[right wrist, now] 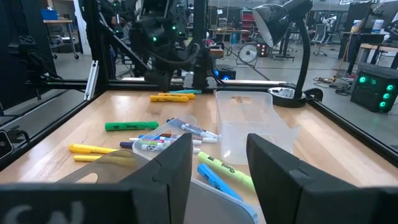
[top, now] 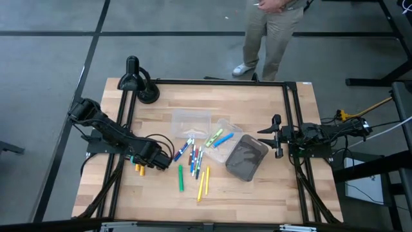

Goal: Pick & Place Markers
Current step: Put the right yellow highlighter pen into the right transparent bin

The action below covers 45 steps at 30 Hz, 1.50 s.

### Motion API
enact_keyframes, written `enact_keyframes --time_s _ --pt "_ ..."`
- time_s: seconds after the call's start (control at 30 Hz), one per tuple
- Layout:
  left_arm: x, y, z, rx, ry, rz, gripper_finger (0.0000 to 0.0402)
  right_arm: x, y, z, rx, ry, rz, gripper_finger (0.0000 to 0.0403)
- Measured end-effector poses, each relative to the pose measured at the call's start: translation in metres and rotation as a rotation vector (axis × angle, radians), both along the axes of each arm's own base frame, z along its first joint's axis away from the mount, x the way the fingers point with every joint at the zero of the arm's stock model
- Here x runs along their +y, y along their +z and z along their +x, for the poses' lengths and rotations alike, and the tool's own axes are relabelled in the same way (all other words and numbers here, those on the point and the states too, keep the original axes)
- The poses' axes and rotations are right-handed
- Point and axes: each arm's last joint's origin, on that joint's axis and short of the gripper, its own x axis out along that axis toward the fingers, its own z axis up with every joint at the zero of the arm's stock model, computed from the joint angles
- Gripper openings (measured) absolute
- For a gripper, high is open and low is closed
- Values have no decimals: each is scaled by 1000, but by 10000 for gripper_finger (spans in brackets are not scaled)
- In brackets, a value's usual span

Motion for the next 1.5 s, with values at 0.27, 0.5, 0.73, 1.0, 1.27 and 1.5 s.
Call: enact_keyframes --time_s 0.27,0.5,0.73,1.0,1.27,1.5 --pt "5 -33 -14 2 0 -39 123 0 0 0 0 0 0 152" --pt "7 -48 -19 -48 1 -77 103 0 0 0 0 0 0 152" --pt "11 -50 -19 -45 -13 -99 71 0 0 0 0 0 0 152" --pt "17 -51 -15 -62 -64 -142 60 0 0 0 0 0 0 152" --pt "16 -47 -6 -122 -135 -162 60 0 0 0 0 0 0 152" --pt "11 -40 11 -257 -191 -164 60 0 0 0 0 0 0 152"
